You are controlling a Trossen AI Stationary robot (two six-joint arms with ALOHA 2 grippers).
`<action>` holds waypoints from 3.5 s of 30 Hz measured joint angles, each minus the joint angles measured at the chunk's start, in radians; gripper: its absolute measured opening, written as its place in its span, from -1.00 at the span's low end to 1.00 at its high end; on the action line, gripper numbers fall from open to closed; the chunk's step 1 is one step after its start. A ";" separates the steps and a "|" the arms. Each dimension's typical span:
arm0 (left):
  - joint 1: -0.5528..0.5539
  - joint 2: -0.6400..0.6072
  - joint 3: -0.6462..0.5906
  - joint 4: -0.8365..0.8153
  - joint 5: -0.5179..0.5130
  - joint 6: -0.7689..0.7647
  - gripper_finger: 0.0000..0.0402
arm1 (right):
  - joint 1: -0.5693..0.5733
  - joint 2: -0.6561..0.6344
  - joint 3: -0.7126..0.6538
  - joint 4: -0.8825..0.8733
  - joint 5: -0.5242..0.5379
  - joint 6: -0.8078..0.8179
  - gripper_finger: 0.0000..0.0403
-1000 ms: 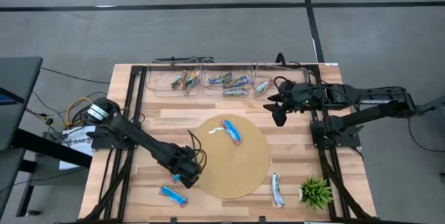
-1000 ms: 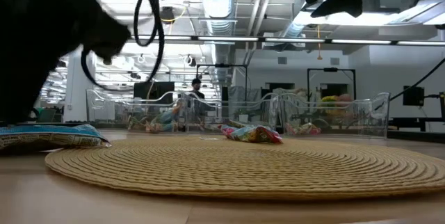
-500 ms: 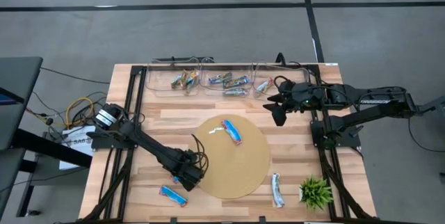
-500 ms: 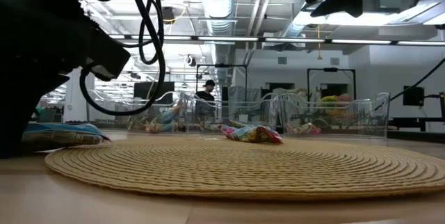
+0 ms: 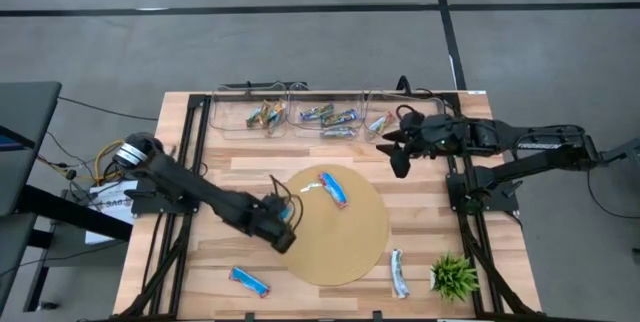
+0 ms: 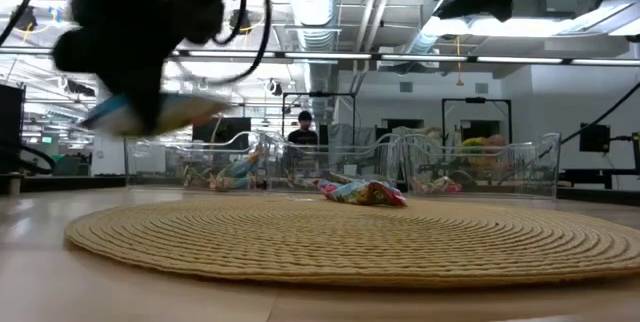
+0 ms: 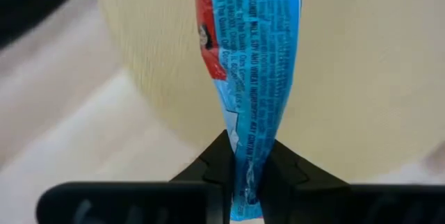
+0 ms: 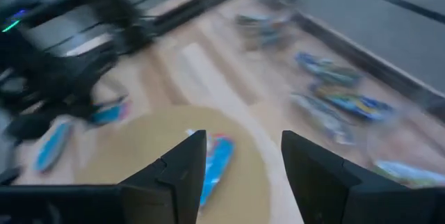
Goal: Pick and place Granola Bars by type
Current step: Put the red granola bar into the center transparent bin
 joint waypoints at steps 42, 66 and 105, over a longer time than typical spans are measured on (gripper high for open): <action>0.657 -0.199 0.041 0.869 0.319 0.569 -0.81 | -0.228 0.023 0.000 0.234 -0.183 0.064 -0.20; 0.593 -0.200 0.045 0.937 0.450 0.561 -0.81 | -0.174 0.307 0.085 0.681 -0.454 0.135 0.02; 0.585 -0.200 0.045 0.491 0.468 0.624 0.01 | -0.330 0.391 0.248 -0.293 0.282 -0.039 -0.79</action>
